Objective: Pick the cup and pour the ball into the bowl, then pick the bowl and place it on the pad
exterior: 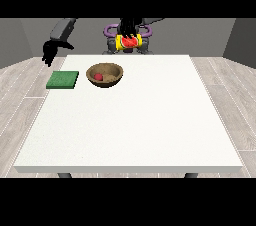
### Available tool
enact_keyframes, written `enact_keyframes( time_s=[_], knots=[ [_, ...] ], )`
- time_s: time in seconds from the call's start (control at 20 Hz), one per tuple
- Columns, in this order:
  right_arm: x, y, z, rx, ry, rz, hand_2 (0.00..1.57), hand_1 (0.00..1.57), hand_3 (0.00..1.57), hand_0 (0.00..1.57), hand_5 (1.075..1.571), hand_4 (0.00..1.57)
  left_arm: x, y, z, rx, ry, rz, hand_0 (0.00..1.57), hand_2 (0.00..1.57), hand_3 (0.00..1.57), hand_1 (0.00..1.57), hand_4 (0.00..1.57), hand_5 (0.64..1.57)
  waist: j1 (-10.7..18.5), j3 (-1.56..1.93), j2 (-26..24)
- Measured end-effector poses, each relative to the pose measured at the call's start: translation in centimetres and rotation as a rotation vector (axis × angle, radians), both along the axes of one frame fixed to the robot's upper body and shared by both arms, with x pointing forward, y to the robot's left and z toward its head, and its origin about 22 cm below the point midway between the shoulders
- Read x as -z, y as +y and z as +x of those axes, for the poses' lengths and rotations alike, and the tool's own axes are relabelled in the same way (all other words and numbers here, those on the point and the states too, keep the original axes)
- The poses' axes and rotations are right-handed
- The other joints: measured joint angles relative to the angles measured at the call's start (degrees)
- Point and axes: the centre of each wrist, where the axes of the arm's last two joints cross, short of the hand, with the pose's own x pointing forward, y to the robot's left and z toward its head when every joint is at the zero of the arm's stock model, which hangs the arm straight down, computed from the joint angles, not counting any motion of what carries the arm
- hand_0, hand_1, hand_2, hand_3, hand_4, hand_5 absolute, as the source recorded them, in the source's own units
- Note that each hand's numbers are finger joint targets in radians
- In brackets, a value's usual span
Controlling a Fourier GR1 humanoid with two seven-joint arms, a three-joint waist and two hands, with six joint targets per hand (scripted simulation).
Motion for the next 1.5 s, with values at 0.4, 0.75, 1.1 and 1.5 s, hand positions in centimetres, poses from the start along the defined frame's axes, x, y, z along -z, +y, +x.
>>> enact_keyframes(
  time_s=[0.4,0.75,1.1,1.5],
  knots=[
    [-0.9,0.6,1.1,0.083,-0.039,0.024,0.0,0.0,0.0,0.0,1.565,0.22,-0.9,7.1,1.9,-0.014,0.15,-0.532,1.24,1.57,1.24,1.24,0.91,1.546,6.2,-0.14,4.6],
    [-2.2,3.0,3.2,0.036,-0.11,0.059,0.0,0.0,0.0,0.0,1.57,0.39,-1.3,10.3,2.8,0.077,0.271,-0.989,0.29,0.0,0.0,0.29,0.83,1.559,4.4,-0.14,11.9],
    [-2.0,8.5,5.1,-0.061,-0.088,0.064,0.0,0.0,0.0,0.0,1.544,0.18,3.1,13.4,2.6,0.113,0.382,-1.29,0.0,0.0,0.0,0.0,0.0,1.52,0.2,-0.07,13.2],
    [0.0,11.4,4.8,-0.11,0.001,0.054,0.0,0.0,0.0,0.0,1.54,0.09,5.7,15.3,2.5,0.091,0.448,-1.374,0.0,0.0,0.0,0.0,0.0,1.537,-2.3,0.08,9.8]
  ],
)
